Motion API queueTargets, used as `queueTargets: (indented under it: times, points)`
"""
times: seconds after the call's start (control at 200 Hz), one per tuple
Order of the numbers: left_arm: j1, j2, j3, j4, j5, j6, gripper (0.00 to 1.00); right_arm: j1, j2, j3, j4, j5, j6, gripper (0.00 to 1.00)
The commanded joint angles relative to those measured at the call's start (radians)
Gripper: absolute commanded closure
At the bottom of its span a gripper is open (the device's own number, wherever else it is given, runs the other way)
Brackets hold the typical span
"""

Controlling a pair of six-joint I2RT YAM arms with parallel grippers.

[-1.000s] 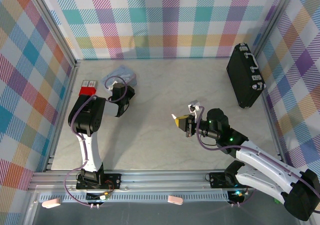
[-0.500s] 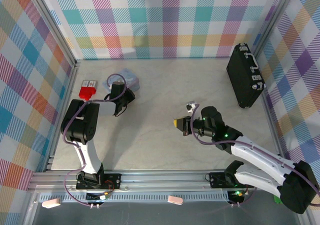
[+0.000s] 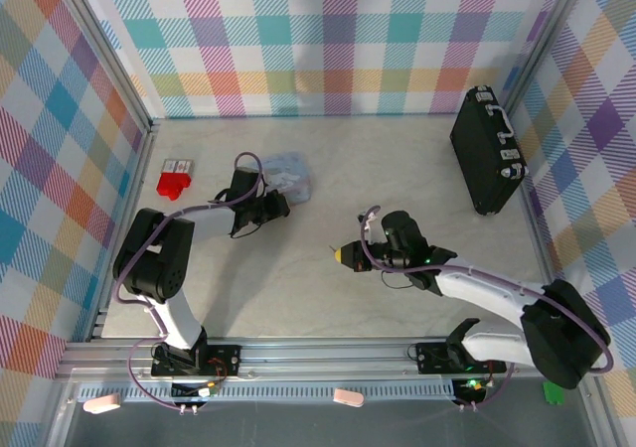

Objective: Unlock a padlock with a key

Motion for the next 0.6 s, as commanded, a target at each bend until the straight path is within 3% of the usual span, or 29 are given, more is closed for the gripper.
queueTargets:
  times: [0.0,0.41,0.595]
  points:
    - [-0.015,-0.062,-0.020,-0.003,0.102,0.020,1.00,-0.016,0.061,-0.021,0.108,-0.067,0.067,1.00]
    - [-0.052,-0.088,-0.045,0.013,0.239,0.021,1.00,-0.090,0.327,-0.024,0.431,-0.206,0.184,1.00]
    - [-0.065,-0.096,-0.049,-0.016,0.244,0.020,1.00,-0.123,0.434,-0.030,0.607,-0.264,0.275,1.00]
